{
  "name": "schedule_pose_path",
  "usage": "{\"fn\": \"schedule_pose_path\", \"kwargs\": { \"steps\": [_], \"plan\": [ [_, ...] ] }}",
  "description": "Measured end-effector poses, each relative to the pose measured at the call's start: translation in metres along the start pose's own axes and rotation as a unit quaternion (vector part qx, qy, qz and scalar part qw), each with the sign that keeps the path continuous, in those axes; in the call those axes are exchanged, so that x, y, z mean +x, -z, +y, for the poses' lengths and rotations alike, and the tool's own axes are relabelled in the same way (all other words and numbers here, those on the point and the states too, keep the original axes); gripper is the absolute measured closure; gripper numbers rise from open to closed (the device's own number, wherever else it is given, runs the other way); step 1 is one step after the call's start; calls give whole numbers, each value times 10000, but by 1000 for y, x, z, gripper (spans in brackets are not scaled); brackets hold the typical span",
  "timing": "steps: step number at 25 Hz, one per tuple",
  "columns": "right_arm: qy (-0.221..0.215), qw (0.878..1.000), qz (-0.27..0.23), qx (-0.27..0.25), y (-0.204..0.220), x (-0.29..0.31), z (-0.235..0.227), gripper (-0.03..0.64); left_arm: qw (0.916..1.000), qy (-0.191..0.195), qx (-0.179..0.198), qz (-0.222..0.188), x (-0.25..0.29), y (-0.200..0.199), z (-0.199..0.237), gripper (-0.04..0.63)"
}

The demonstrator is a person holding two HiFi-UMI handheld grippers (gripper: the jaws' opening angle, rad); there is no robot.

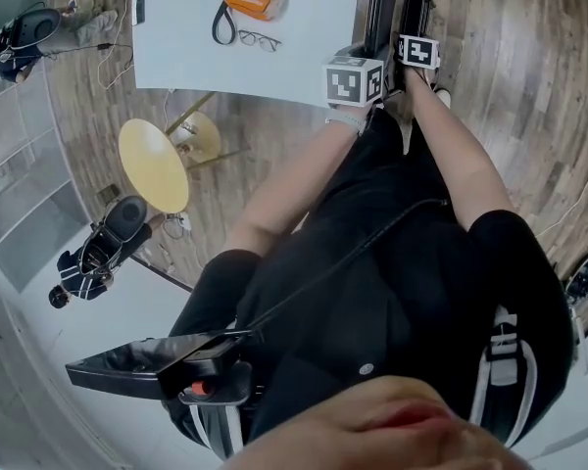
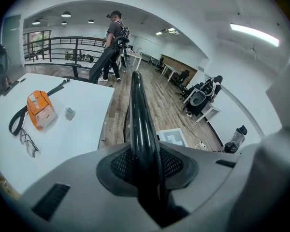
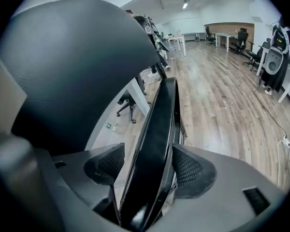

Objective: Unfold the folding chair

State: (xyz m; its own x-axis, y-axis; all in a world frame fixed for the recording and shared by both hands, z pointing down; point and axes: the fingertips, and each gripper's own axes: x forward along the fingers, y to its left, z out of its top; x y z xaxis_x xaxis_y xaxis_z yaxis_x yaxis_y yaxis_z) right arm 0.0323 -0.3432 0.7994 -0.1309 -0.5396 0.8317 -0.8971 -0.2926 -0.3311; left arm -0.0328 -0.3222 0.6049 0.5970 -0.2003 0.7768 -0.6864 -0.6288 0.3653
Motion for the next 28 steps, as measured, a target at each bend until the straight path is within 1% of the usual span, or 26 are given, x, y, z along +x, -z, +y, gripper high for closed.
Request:
{"fn": "schedule_pose_path", "kwargs": {
  "steps": [3, 5, 6, 8, 9, 10, 12, 13, 15, 18, 21, 22, 28],
  "plan": [
    [-288, 9987, 105, 416, 6, 23, 13, 330, 9999, 92, -65, -63, 2, -1, -4, 505],
    [-307, 9985, 135, 422, 7, 27, 16, 331, 9998, 139, -63, -113, -1, -1, -10, 503],
    [-161, 9993, 164, 302, 8, 27, 11, 331, 9998, 153, -56, -127, -2, 0, -12, 502],
    [331, 9991, 270, -62, 9, 27, -8, 346, 9997, 184, -64, -132, -2, 0, -11, 502],
    [467, 9983, 308, -169, 9, 29, -12, 380, 9997, 205, -76, -134, 0, 0, -8, 502],
    [443, 9984, 301, -167, 7, 32, -10, 401, 9996, 221, -89, -140, 1, -1, -4, 500],
    [14, 9998, 178, 56, 5, 40, 9, 417, 9996, 222, -101, -144, 0, -2, 4, 502],
    [-99, 9997, 176, 117, 6, 41, 14, 419, 9996, 216, -99, -135, -2, -1, 8, 502],
    [-88, 9994, 287, 163, 12, 38, 12, 419, 9996, 243, -70, -105, -6, 0, 14, 502],
    [-103, 9996, 229, 141, 13, 37, 6, 420, 9994, 333, 6, -100, -10, 0, 22, 502],
    [248, 9992, 312, 55, 15, 31, -20, 420, 9991, 408, 81, -75, -9, -2, 27, 502],
    [269, 9991, 317, 57, 16, 30, -27, 420, 9990, 440, 99, -65, -9, -2, 26, 502],
    [98, 9992, 347, 145, 17, 23, -43, 420, 9984, 535, 140, -88, -6, -1, 22, 499]
  ]
}}
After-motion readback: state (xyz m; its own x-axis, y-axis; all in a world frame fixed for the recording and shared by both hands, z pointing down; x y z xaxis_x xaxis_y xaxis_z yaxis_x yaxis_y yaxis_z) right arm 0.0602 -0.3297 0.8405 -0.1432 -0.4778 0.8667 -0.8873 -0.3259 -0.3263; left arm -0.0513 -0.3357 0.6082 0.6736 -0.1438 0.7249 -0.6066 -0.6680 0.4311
